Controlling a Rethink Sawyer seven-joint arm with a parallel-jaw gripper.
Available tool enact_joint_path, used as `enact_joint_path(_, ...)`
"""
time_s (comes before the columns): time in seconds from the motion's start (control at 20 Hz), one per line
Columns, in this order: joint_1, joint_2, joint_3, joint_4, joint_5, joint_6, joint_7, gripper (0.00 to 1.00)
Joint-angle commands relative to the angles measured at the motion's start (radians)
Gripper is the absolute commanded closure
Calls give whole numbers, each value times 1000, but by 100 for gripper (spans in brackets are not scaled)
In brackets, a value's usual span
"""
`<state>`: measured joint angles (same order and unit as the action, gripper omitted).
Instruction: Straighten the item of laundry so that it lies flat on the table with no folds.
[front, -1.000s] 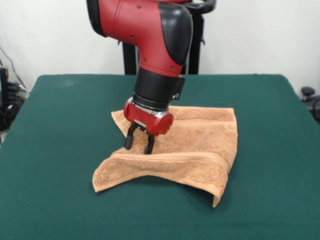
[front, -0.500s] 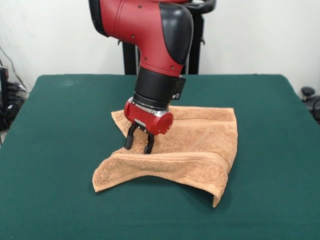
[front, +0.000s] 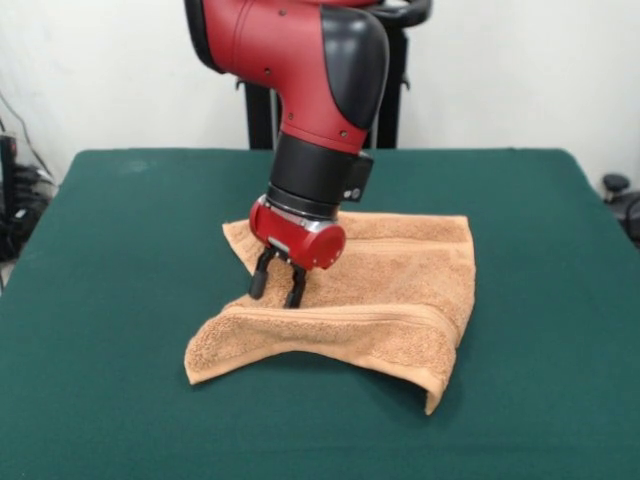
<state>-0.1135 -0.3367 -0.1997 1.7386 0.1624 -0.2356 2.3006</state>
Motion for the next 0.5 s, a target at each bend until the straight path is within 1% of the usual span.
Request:
enact_joint_path(0.05,54,152,304,176,75,99,285,0)
enact_joint_path(0.3,57,150,308,184,107,95,276,0)
enact_joint_path(0.5,87,143,264,175,110,123,221,0)
